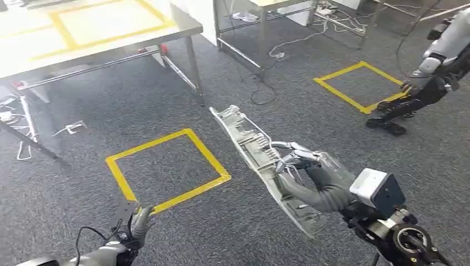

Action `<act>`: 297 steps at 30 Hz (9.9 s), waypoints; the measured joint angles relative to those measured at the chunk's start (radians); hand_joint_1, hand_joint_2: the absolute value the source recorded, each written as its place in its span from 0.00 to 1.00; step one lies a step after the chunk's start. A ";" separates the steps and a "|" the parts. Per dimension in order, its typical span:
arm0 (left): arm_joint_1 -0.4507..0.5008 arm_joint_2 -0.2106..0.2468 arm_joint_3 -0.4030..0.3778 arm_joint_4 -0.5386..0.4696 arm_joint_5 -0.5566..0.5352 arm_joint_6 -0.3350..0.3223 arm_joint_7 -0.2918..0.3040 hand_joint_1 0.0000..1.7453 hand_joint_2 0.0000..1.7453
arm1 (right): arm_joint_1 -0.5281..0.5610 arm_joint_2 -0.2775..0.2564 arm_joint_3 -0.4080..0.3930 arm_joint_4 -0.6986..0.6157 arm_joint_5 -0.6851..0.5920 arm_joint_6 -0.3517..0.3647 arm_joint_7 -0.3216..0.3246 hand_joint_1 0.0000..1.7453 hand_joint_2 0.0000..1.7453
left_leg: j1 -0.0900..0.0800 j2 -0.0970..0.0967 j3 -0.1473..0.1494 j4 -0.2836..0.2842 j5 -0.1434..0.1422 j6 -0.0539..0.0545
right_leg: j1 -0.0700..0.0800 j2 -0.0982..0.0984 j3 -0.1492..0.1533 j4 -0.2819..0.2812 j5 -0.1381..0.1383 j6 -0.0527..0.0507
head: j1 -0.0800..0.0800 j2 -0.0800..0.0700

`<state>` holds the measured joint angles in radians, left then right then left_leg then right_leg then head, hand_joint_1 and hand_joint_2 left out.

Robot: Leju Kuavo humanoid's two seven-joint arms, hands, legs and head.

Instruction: Take the parts from the cabinet and place them on the table.

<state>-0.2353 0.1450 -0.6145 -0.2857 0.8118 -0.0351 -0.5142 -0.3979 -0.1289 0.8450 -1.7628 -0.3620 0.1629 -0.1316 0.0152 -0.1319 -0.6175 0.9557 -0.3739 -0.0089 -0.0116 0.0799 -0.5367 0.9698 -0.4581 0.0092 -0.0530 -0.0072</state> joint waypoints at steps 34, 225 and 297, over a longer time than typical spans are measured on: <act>0.007 0.009 0.050 0.000 0.018 0.017 -0.017 0.00 0.00 | -0.006 0.002 0.008 0.019 -0.012 0.006 -0.019 1.00 1.00 | -0.005 0.015 -0.003 0.007 -0.011 -0.012 | -0.010 -0.039 0.019 -0.032 0.016 -0.019 | 0.000 0.000; -0.027 -0.020 0.047 0.000 -0.025 0.014 0.050 0.00 0.00 | 0.029 -0.019 -0.200 0.002 0.095 -0.121 -0.024 1.00 1.00 | -0.003 0.121 0.060 -0.012 -0.035 0.033 | 0.001 -0.074 -0.097 0.164 -0.044 0.020 | 0.008 0.000; -0.035 -0.015 0.046 0.002 -0.023 0.015 0.029 0.00 0.00 | -0.189 -0.056 -0.311 0.172 0.407 -0.380 0.045 1.00 1.00 | 0.002 0.123 -0.019 0.232 -0.136 -0.025 | -0.007 -0.069 -0.081 -0.029 0.098 -0.018 | -0.011 0.000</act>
<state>-0.2703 0.1301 -0.5688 -0.2834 0.7893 -0.0202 -0.4852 -0.5867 -0.1850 0.5341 -1.5907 0.0447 -0.2171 -0.0862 0.0170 -0.0092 -0.6365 1.1874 -0.5104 -0.0335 -0.0189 0.0107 -0.6173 0.9410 -0.3599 -0.0090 -0.0637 -0.0072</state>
